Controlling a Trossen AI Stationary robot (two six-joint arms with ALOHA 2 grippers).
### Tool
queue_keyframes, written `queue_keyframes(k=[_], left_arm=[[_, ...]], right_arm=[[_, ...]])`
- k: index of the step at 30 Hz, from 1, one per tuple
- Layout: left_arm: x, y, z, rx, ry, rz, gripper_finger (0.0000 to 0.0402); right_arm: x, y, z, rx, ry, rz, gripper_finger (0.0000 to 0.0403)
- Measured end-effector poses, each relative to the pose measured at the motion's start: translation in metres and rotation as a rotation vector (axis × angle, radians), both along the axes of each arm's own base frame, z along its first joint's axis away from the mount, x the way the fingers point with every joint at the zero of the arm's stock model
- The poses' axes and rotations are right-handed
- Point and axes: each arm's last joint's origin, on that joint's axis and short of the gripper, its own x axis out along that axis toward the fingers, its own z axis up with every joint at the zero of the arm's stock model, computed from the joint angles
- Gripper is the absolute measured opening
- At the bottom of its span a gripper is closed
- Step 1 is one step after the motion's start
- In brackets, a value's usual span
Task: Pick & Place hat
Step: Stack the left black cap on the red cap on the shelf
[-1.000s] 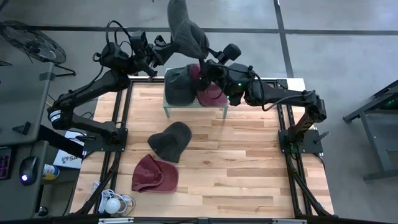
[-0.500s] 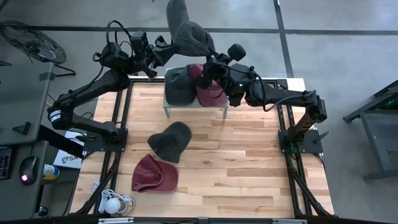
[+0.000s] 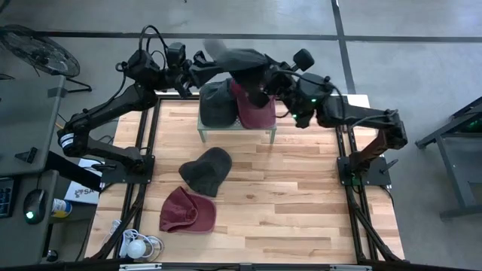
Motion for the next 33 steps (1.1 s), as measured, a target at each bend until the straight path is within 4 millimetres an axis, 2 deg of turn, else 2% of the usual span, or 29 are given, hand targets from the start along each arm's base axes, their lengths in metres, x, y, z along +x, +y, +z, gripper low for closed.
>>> queue_keyframes(k=[6, 10, 14, 20, 23, 29, 33], left_arm=[[0.000, -0.005, -0.001, 0.082, 0.031, -0.130, 0.0147], [-0.001, -0.008, -0.001, 0.146, 0.058, -0.249, 0.0165], [-0.001, -0.009, -0.002, 0.156, 0.064, -0.271, 0.0166], [0.004, -0.006, -0.006, 0.133, 0.076, -0.246, 0.0167], [0.012, -0.007, -0.010, 0.129, 0.084, -0.268, 0.0167], [0.031, -0.016, -0.018, 0.166, 0.085, -0.259, 0.0170], [0.037, -0.022, -0.020, 0.179, 0.072, -0.212, 0.0198]], right_arm=[[-0.029, 0.009, 0.012, 0.021, 0.028, 0.029, 0.0022], [-0.053, 0.016, 0.017, 0.051, 0.060, 0.077, 0.0022], [-0.074, 0.022, 0.022, 0.100, 0.055, 0.277, 0.0022], [-0.099, 0.026, 0.030, 0.171, 0.039, 0.673, 0.0022], [-0.102, 0.023, 0.030, 0.203, 0.040, 0.790, 0.0022], [-0.096, 0.010, 0.024, 0.267, 0.051, 0.874, 0.0022], [-0.086, 0.001, 0.018, 0.314, 0.055, 0.875, 0.0022]])
